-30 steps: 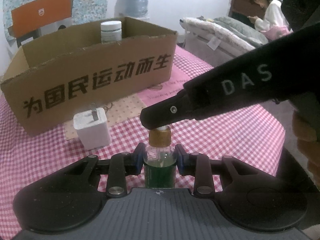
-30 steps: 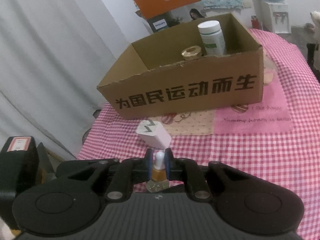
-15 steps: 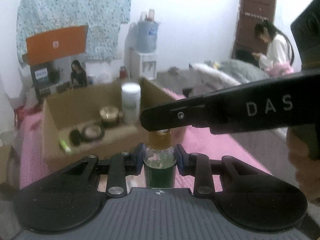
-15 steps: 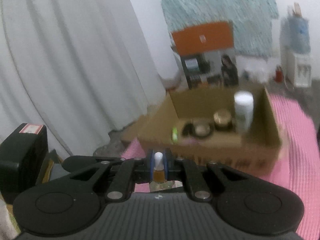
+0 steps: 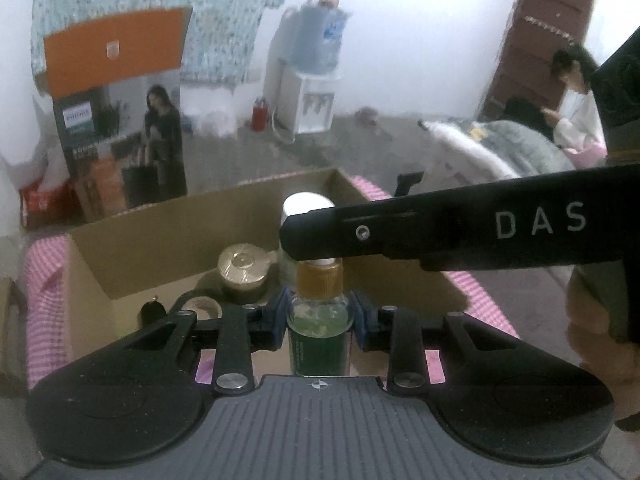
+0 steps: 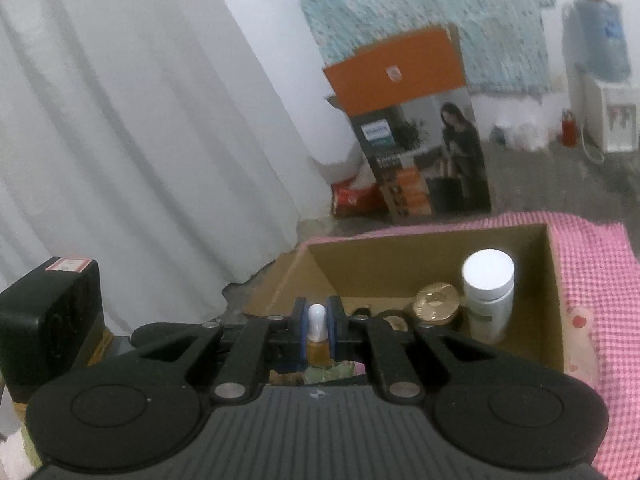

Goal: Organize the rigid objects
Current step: 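Lift the green dropper bottle and carry it over the cardboard box, then lower the dropper bottle into the box and open the right gripper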

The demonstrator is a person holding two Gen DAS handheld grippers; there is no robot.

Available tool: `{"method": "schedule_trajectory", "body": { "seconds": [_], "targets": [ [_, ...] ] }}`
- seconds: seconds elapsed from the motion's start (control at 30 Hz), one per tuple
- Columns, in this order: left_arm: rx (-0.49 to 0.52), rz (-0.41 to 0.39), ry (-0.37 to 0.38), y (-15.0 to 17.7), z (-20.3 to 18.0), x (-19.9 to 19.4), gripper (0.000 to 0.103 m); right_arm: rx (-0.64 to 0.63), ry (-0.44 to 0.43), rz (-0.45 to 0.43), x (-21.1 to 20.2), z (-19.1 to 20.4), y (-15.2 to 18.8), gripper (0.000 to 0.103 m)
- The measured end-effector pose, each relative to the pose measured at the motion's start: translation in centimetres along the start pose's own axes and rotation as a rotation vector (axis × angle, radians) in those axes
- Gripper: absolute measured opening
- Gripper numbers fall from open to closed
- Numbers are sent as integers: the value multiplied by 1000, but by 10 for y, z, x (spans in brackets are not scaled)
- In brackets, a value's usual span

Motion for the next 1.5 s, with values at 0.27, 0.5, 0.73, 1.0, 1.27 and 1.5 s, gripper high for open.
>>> {"method": "schedule_trajectory", "body": {
  "seconds": [0.27, 0.5, 0.73, 1.0, 1.27, 1.5],
  "targets": [
    [-33, 106, -17, 0, 18, 55, 31, 27, 39, 74, 50, -39, 1, 11],
    [-53, 196, -54, 4, 29, 82, 31, 38, 57, 124, 81, -59, 6, 11],
    [-67, 226, -48, 6, 34, 90, 32, 26, 78, 166, 95, -64, 12, 11],
    [-49, 207, -25, 6, 28, 80, 40, 48, 82, 192, 96, -64, 16, 14],
    [34, 123, -61, 4, 8, 49, 64, 67, 81, 157, 75, -56, 12, 18],
    [53, 38, -74, 6, -6, 1, 70, 114, 31, 38, 8, -40, 10, 18]
  ]
}}
Point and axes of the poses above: each gripper's, at about its wrist camera, not at the fingertips, and x roughly the way its jaws point, z to its left, y to its underside, the point moved 6 cm from there along x, roughly the way its jaws point, and after that the axes turned 2 degrees about -y, right-handed, at the moved point
